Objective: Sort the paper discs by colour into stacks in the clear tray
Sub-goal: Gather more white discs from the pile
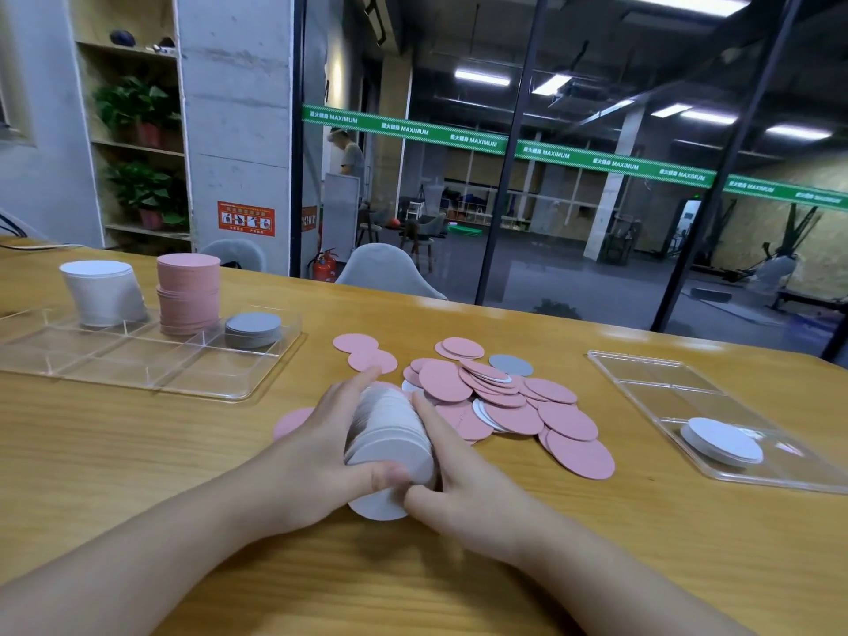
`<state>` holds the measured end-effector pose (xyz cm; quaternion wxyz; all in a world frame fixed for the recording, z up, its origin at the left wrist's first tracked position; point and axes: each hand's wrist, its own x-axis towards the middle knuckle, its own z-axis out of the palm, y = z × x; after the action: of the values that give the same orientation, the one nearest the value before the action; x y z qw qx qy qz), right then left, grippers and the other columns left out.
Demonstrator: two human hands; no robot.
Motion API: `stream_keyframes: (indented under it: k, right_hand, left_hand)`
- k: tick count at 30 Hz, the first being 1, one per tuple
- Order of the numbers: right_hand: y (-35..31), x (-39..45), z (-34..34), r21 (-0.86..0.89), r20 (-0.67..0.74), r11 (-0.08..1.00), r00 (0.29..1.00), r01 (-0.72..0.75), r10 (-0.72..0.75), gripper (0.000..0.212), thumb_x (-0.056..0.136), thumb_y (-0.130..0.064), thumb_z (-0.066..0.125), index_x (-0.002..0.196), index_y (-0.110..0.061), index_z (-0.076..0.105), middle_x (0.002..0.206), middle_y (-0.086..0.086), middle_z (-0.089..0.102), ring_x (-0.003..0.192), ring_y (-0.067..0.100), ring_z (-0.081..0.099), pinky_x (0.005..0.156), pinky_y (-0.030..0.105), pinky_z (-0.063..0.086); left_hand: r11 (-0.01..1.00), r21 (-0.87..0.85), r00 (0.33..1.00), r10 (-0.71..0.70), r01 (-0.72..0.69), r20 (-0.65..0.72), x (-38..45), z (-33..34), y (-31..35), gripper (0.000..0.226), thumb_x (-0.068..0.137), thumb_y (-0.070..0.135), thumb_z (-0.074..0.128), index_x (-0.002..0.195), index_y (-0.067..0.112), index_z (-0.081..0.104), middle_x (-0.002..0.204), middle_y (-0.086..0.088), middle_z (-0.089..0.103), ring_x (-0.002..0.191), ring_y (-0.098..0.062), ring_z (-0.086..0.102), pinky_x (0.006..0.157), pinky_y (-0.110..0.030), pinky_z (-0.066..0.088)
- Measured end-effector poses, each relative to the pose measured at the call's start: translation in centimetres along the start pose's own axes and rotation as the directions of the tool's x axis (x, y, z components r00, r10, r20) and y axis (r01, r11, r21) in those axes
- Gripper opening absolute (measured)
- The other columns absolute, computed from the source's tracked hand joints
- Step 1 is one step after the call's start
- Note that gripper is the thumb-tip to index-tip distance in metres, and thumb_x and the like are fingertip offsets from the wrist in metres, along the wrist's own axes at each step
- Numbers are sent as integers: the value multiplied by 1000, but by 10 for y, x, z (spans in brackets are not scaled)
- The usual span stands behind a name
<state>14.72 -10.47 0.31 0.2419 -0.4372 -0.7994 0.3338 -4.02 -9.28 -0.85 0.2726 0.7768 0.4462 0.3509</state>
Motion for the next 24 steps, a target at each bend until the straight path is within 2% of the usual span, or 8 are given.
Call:
stream_keyframes:
  k: [2, 5, 9, 13, 16, 18, 20, 24]
  right_hand:
    - [-4, -2, 0, -1, -11, 1000, 1000, 13, -13, 77, 85, -20, 54, 133, -60, 8, 139, -22, 35, 117, -9, 42, 94, 11, 36]
    - [-6, -3, -2, -73, -30, 997, 999, 33, -36, 83, 87, -19, 55, 149, -34, 1, 149, -25, 13, 137, -9, 15, 112, 18, 23]
    - [-4, -2, -3, -149, -65, 987, 995, 67, -77, 88, 83, -21, 60, 150, -28, 4, 152, -22, 11, 139, -9, 9, 115, 26, 21]
    - [-2, -1, -1, -216, -91, 972, 990, 89, -111, 93, 77, -33, 57, 151, -25, 1, 151, -16, 13, 139, -6, 9, 115, 22, 20]
    - [-1, 0, 1, -251, -91, 961, 986, 114, -141, 96, 73, -44, 49, 151, -21, -2, 150, -16, 8, 140, -6, 1, 115, 20, 14]
    - [0, 1, 3, -265, -83, 957, 987, 115, -141, 98, 68, -51, 41, 150, -21, -4, 149, -19, 5, 140, -6, -1, 115, 19, 13]
    - [0, 1, 4, -255, -63, 961, 989, 111, -131, 95, 70, -48, 42, 150, -22, -3, 143, -26, 4, 137, -10, -3, 112, 14, 10]
    - [-1, -1, 1, -180, -1, 980, 996, 82, -84, 87, 83, -19, 52, 149, -25, -4, 134, -35, 2, 125, -27, -7, 99, -4, 4]
  left_hand:
    - [998, 61, 999, 34, -33, -12, -1, 3, 1, 88, 73, 58, 68, 126, 63, -2, 135, 43, 12, 126, 23, 19, 99, -1, 23]
    - [990, 118, 997, 78, -75, -19, 0, 6, 0, 83, 80, 48, 67, 131, 58, 3, 143, 39, 2, 128, 26, 5, 96, 8, 11]
    - [989, 105, 994, 104, -100, -27, 0, 6, 0, 83, 62, 68, 57, 132, 66, 13, 148, 35, 2, 133, 22, 3, 106, -5, 12]
    - [996, 38, 997, 76, -76, 5, -1, 3, 4, 79, 63, 60, 64, 125, 73, 17, 146, 40, -5, 132, 22, 12, 113, -21, 24]
    - [984, 149, 994, 90, -98, 57, -4, 2, 4, 74, 81, 43, 65, 128, 71, 14, 142, 44, -16, 127, 29, 0, 103, -2, 15]
    - [984, 156, 993, 68, -82, 96, -5, 3, 8, 73, 86, 37, 61, 129, 68, 11, 139, 45, -21, 126, 28, -9, 105, -6, 11]
    - [990, 130, 991, 28, -45, 130, -5, 4, 12, 71, 80, 40, 52, 129, 66, 8, 137, 45, -23, 132, 21, -13, 113, -18, 9]
    - [997, 76, 991, -4, -6, 136, -6, 6, 15, 71, 68, 62, 37, 129, 64, 0, 138, 43, -26, 134, 14, -21, 118, -28, -2]
